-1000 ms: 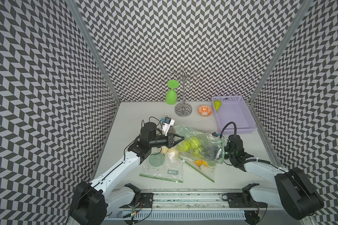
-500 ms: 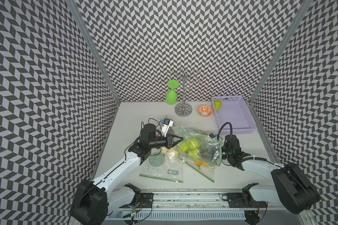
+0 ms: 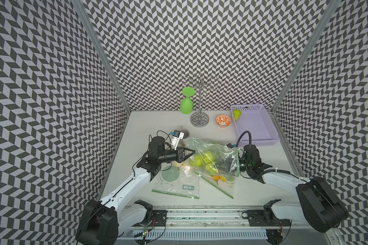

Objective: Open the zip-top bag and take out the pear
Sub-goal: Pick up the pear from the zipper food storage bag.

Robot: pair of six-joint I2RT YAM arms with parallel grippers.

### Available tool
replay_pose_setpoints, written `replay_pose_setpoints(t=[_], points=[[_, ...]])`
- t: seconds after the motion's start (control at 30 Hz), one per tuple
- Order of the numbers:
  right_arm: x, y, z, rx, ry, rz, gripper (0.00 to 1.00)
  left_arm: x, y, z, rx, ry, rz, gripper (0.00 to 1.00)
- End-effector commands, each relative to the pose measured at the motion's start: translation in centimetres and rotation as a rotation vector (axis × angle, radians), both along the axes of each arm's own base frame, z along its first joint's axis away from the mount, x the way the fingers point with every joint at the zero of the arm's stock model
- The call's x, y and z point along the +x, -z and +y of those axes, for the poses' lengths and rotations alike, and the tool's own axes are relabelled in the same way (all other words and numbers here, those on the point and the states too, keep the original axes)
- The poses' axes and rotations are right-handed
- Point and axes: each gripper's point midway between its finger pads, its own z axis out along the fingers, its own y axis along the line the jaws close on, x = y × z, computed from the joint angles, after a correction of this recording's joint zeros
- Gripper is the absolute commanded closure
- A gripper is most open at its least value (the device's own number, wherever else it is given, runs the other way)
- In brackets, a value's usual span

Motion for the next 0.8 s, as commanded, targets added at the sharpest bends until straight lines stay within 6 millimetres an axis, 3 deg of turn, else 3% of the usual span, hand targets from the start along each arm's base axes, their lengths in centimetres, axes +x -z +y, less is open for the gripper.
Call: replay_pose_setpoints(t=[0.0, 0.5, 0.77], points=[[0.4, -0.4, 0.9, -0.016, -0.009, -0.046, 0.08, -0.6, -0.9, 0.0, -0.031, 0.022, -0.042, 1.00], [1.4, 2.1, 2.4, -0.086, 0.010, -0.007, 0.01, -1.5, 0.1, 0.2, -0.040, 0.022, -0.022, 1.00], [1.2, 3.5, 3.3, -0.111, -0.011, 0.038, 0.10, -1.9, 0.5, 0.3, -0.041, 0.020, -0.017, 1.00]])
